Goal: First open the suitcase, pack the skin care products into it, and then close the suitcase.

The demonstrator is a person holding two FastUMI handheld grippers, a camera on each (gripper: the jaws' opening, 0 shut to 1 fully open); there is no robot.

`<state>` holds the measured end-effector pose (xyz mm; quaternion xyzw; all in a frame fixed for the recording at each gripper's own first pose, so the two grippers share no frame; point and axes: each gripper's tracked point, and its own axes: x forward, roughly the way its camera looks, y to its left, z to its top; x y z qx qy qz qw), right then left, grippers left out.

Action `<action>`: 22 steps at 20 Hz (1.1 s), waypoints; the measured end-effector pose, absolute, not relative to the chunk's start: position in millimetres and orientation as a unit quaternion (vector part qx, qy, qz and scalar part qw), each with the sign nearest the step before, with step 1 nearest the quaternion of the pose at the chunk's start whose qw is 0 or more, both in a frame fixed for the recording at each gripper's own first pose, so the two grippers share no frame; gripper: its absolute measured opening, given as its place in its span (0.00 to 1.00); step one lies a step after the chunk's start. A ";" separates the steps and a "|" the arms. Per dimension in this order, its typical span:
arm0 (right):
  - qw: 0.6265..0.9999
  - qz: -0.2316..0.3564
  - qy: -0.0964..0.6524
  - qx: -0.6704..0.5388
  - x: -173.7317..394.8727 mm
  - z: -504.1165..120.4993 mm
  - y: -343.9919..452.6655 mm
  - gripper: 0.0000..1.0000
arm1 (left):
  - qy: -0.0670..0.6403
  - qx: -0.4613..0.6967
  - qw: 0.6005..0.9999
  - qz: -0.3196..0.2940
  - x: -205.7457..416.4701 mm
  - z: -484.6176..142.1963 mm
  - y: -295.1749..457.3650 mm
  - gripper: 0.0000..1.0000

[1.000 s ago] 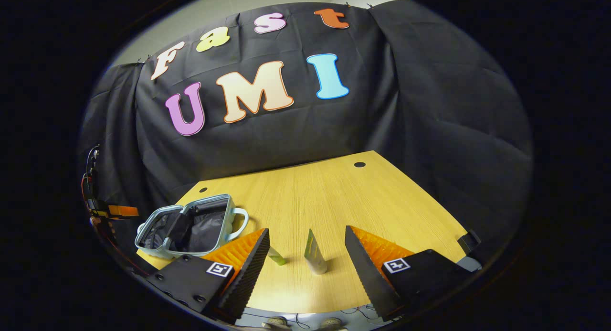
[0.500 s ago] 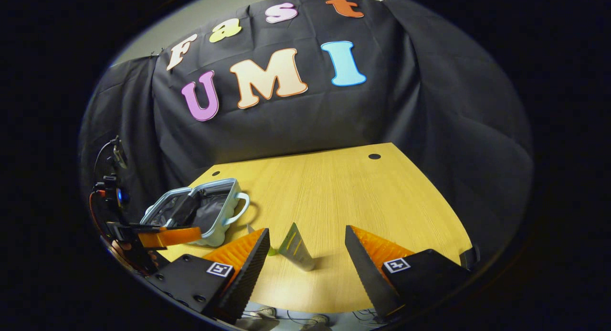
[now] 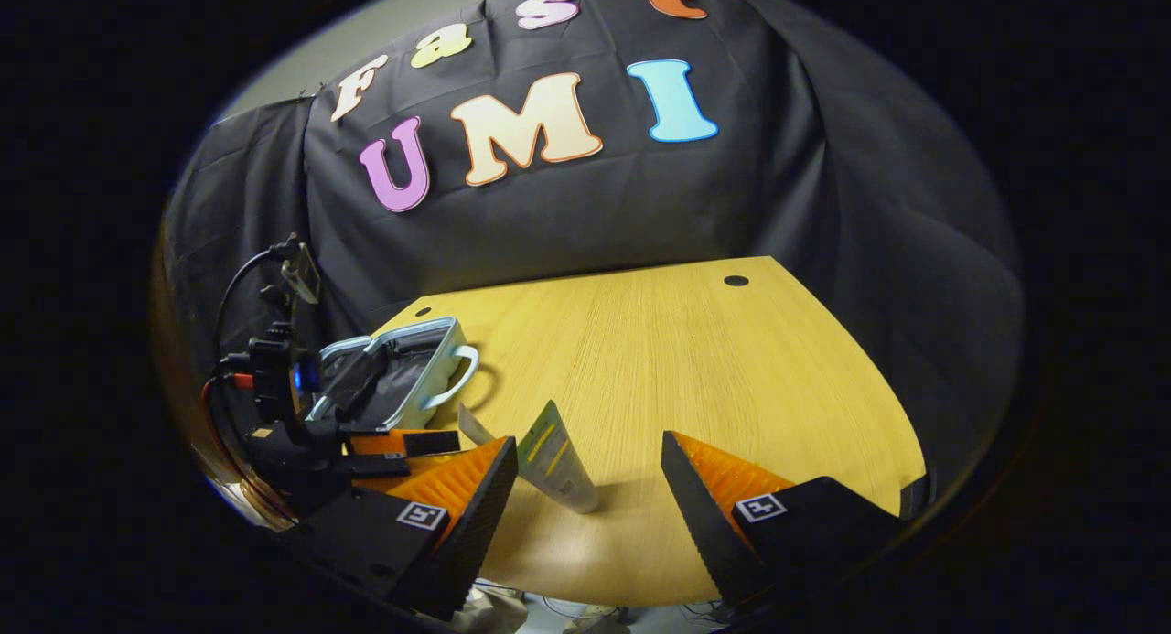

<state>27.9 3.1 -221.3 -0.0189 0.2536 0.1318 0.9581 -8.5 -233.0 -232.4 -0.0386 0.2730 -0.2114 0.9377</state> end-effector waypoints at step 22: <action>0.938 0.168 0.300 -0.054 45.8 -308.7 49.6 0.94 | 0.274 -0.057 0.938 -0.206 22.7 -256.3 -230.6 0.27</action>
